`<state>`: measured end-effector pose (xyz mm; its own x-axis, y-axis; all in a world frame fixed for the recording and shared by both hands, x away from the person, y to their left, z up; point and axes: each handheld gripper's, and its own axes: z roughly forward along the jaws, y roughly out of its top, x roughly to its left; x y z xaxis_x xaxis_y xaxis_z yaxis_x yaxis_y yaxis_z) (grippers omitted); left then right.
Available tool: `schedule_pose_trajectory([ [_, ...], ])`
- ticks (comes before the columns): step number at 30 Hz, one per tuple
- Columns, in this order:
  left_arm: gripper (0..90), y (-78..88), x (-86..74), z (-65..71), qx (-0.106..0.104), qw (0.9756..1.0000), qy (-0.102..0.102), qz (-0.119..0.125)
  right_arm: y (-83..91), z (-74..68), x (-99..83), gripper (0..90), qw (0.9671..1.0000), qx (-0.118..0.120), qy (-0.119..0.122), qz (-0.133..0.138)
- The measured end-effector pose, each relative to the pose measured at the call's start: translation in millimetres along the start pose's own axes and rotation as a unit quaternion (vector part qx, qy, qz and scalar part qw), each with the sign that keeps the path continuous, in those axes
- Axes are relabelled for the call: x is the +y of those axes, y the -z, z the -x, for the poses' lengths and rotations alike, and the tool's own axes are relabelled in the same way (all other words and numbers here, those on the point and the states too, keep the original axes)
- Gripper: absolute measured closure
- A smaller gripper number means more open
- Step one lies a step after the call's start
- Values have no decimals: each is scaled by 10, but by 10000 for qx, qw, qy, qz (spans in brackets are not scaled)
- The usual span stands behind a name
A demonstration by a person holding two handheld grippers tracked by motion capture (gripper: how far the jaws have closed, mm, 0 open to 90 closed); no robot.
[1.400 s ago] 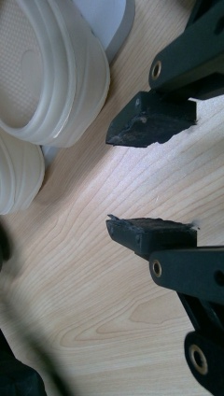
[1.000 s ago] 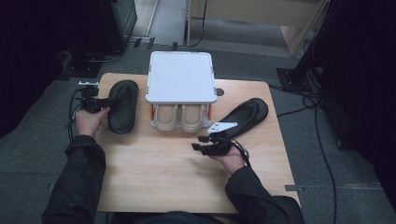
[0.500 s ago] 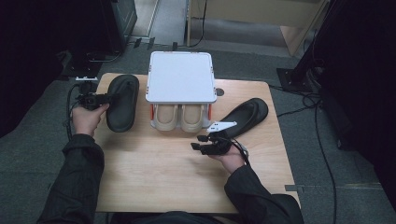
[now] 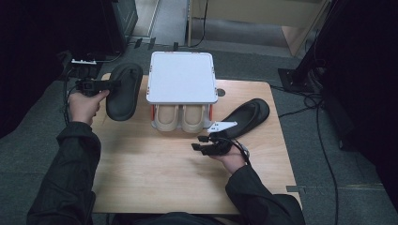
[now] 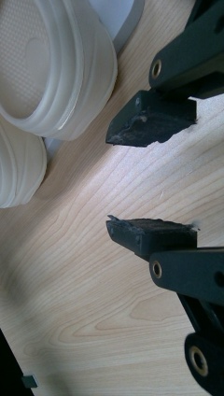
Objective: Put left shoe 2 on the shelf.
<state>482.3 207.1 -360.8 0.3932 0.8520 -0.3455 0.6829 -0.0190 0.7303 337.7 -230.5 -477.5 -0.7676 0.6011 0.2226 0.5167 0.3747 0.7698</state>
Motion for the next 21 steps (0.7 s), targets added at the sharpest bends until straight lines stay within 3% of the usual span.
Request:
schedule_pose_trajectory([
  [13,679,83,403,289,60,9998,-137,93,12,9,19,523,9999,-78,67,-2],
  [21,679,62,640,576,26,9995,-293,112,32,15,20,523,9999,-81,72,-1],
])
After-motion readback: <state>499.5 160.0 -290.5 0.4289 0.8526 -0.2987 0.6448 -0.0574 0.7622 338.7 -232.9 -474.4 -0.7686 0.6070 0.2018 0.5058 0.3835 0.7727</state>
